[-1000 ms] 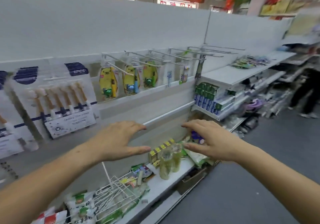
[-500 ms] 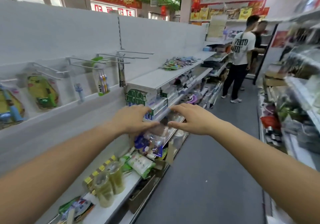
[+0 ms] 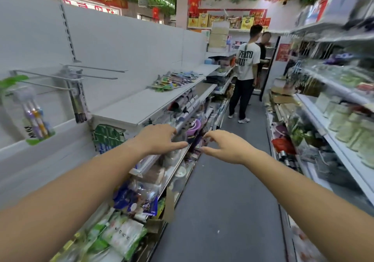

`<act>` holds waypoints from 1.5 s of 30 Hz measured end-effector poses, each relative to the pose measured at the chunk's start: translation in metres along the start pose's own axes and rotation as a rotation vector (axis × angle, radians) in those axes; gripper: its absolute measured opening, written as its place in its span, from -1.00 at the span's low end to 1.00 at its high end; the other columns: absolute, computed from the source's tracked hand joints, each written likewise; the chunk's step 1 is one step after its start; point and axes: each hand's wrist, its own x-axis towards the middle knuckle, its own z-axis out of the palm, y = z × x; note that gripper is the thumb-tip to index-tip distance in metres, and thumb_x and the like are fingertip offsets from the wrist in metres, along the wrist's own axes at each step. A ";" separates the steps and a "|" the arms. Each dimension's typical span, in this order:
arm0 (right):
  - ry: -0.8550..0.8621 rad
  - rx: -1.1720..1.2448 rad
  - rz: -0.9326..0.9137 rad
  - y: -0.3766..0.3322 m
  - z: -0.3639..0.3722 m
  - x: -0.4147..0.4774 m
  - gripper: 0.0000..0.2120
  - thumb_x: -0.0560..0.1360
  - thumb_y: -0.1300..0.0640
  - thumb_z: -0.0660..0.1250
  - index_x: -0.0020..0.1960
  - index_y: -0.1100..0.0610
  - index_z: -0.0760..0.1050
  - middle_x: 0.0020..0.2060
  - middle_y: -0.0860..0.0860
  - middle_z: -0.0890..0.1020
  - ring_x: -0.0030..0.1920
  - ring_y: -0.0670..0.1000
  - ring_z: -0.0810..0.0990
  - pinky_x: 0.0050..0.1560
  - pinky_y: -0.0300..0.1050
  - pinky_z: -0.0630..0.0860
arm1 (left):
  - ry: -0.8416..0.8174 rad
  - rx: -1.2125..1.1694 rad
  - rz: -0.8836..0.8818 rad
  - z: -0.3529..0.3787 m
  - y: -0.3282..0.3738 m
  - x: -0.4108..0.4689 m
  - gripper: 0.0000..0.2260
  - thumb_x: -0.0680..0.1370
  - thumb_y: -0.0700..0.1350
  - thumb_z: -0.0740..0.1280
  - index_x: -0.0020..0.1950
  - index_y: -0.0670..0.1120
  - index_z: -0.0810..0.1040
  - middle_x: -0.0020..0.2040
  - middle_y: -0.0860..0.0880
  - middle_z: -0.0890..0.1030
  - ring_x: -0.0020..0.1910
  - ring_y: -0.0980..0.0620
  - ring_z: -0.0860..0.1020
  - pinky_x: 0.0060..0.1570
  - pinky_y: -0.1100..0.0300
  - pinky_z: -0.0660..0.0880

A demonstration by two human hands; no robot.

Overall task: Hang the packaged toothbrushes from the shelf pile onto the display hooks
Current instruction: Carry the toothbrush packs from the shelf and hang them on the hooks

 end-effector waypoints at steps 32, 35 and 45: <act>0.065 0.115 -0.115 0.364 -0.031 0.444 -0.42 0.56 -0.35 0.18 0.44 -0.02 0.40 0.25 -0.07 0.57 0.19 -0.04 0.54 0.19 -0.08 0.50 | 0.115 0.017 -0.187 0.044 -0.068 0.515 -0.16 0.38 0.66 -0.08 -0.03 0.00 0.62 -0.15 0.06 0.65 -0.20 0.07 0.61 -0.15 -0.02 0.64; 0.058 0.137 -0.123 0.391 -0.029 0.494 -0.38 0.52 -0.39 0.16 0.43 -0.03 0.41 0.27 -0.09 0.57 0.23 -0.05 0.53 0.27 -0.03 0.49 | 0.135 0.017 -0.192 0.048 -0.092 0.556 0.00 0.29 0.70 -0.22 0.09 -0.02 0.64 -0.02 0.02 0.68 -0.07 0.03 0.63 -0.04 -0.02 0.63; 0.008 0.099 -0.139 0.450 -0.026 0.697 -0.31 0.53 -0.40 0.15 0.48 0.01 0.38 0.30 -0.06 0.55 0.25 -0.03 0.53 0.28 -0.05 0.48 | 0.219 -0.024 -0.283 0.056 -0.185 0.725 -0.24 0.40 0.60 -0.03 0.13 0.09 0.64 0.01 0.10 0.70 -0.09 0.11 0.61 -0.03 0.11 0.59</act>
